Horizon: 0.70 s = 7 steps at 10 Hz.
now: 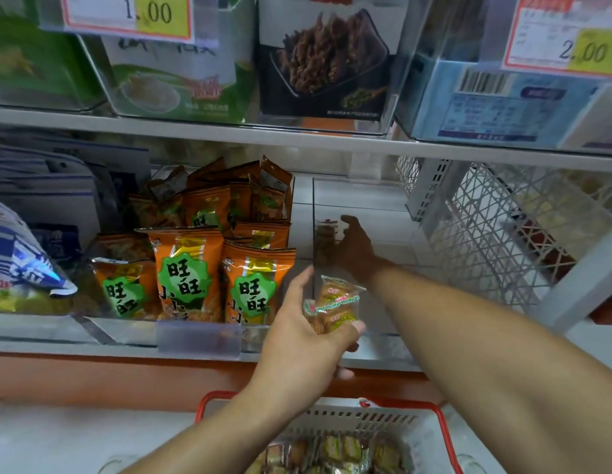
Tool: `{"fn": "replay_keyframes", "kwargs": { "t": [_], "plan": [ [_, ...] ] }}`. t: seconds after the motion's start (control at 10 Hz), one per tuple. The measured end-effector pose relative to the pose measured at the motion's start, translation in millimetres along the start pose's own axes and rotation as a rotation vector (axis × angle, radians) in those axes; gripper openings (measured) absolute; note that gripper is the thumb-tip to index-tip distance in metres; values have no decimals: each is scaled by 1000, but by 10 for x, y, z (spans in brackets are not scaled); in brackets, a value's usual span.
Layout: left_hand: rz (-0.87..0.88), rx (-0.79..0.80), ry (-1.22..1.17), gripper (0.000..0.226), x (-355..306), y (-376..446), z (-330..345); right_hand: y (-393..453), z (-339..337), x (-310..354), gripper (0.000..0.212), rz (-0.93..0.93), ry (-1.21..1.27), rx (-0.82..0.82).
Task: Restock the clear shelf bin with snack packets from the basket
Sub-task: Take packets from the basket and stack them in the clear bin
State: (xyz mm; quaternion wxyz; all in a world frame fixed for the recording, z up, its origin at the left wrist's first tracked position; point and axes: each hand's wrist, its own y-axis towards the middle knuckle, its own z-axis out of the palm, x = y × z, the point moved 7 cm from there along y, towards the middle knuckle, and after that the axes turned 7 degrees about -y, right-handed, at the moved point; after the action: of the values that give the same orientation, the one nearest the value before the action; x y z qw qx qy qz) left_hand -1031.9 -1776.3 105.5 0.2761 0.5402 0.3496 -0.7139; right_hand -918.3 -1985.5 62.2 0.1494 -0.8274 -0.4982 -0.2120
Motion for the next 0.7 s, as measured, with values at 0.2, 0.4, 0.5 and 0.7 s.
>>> {"fn": "replay_keyframes", "kwargs": {
  "t": [0.2, 0.4, 0.5, 0.7],
  "plan": [
    [-12, 0, -6, 96, 14, 2, -2, 27, 51, -135, 60, 224, 317, -55],
    [-27, -4, -60, 99, 7, -32, -13, -1, -47, -151, 75, 260, 283, -15],
    [3, -37, -114, 96, -14, -117, -28, -171, -386, -96, 72, 202, 199, -9],
    [6, -16, -201, 77, 16, -264, -24, -1370, -949, 417, 12, -96, 486, 108]
  ]
}}
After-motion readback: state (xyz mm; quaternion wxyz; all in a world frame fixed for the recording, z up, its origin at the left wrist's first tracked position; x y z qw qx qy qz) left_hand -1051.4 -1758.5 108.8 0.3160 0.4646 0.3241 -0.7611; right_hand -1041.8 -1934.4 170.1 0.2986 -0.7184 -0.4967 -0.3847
